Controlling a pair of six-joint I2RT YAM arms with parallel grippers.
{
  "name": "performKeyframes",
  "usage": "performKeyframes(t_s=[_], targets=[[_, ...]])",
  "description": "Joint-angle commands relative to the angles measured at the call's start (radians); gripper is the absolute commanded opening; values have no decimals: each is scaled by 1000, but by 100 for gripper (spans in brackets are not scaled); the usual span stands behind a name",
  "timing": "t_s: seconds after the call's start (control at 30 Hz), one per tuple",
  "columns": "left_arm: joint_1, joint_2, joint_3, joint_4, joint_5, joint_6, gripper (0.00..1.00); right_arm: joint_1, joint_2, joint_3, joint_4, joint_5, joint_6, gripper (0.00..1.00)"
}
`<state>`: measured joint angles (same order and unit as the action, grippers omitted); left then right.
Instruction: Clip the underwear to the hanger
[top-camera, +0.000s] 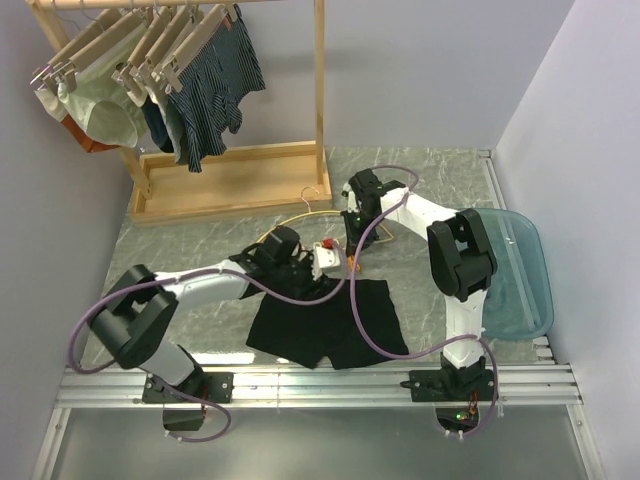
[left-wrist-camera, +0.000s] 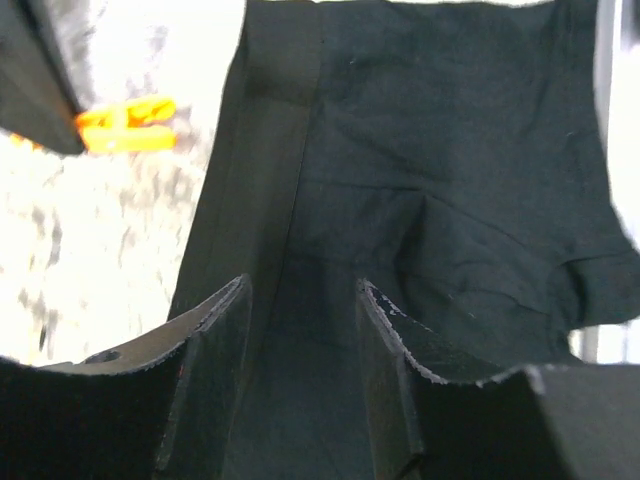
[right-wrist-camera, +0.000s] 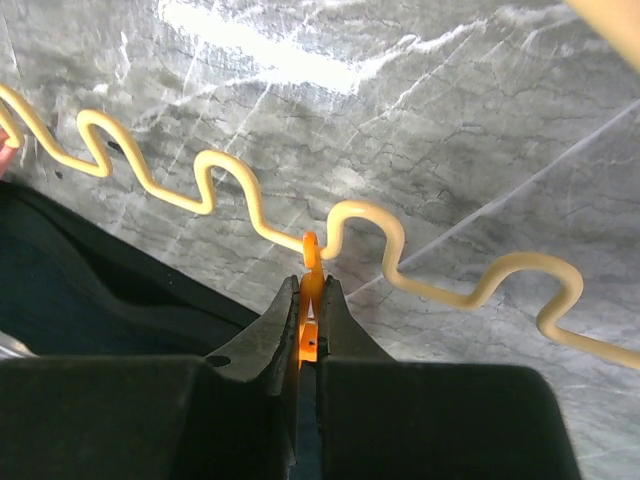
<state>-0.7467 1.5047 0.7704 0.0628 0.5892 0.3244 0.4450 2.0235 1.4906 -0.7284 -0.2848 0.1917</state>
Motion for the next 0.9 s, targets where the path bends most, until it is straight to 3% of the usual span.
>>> performKeyframes(t_s=[0.0,0.23,0.6,0.73,0.87], targets=[[-32,57,76,71,-34,114,51,-19,-48,-15,33,-59,-24,0],[-54,218,211,36,-123,137,53,-25,-54,-38,52,-63,-23,0],[-62,333,263,-102,-137,188,50,-40,-58,-56,46,-100,-34,0],[-56,359,268,-149,-173,189,31,-43,-63,-66,37,-116,-38,0],[-52,333,244,-155,-164,176,22,-45,-68,-78,40,-131,-47,0]])
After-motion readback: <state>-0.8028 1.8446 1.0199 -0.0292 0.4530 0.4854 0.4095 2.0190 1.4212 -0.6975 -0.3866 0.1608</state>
